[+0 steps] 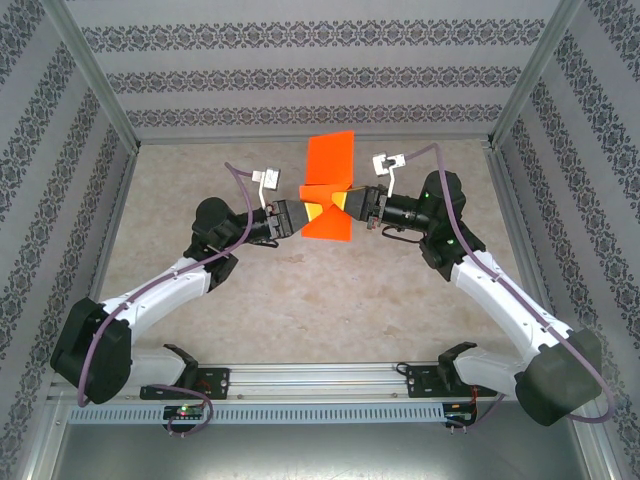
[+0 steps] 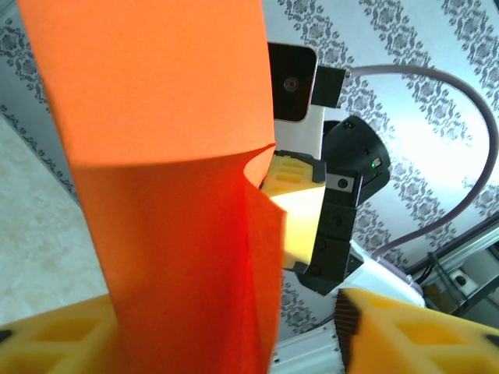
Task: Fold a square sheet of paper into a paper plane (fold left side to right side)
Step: Turn over the paper at the center of the table.
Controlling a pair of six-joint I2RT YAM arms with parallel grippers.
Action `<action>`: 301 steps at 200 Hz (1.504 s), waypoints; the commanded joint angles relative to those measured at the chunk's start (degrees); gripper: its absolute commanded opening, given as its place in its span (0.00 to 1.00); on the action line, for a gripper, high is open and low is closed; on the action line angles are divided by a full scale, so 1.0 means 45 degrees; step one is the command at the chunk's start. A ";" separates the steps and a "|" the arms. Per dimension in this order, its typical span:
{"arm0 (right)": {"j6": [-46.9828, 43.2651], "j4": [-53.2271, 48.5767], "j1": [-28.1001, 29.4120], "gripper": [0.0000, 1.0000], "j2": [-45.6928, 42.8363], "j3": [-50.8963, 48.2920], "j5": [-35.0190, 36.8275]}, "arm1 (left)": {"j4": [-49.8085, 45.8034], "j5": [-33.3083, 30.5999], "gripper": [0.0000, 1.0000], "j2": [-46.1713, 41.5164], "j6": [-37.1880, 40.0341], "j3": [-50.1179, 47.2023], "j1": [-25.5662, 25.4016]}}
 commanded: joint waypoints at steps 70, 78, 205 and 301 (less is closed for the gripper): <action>-0.0542 -0.0644 -0.0168 0.15 -0.0640 -0.0003 0.0022 | 0.0091 -0.0064 0.17 -0.0229 0.0689 0.0269 -0.0140; -0.0699 -0.0916 -0.0226 0.20 -0.0719 -0.0036 0.0112 | -0.0144 -0.0112 0.13 -0.0262 0.0849 0.0248 -0.0146; -0.5631 -0.9591 -0.1123 0.97 -0.4102 -0.1317 1.0798 | -1.7953 -1.3141 0.00 0.0034 1.0039 0.3401 -0.3637; -0.5738 -0.9945 -0.1152 0.98 -0.5182 -0.1974 1.2419 | -2.6138 -1.9562 0.00 0.7525 0.4628 0.8586 -0.6000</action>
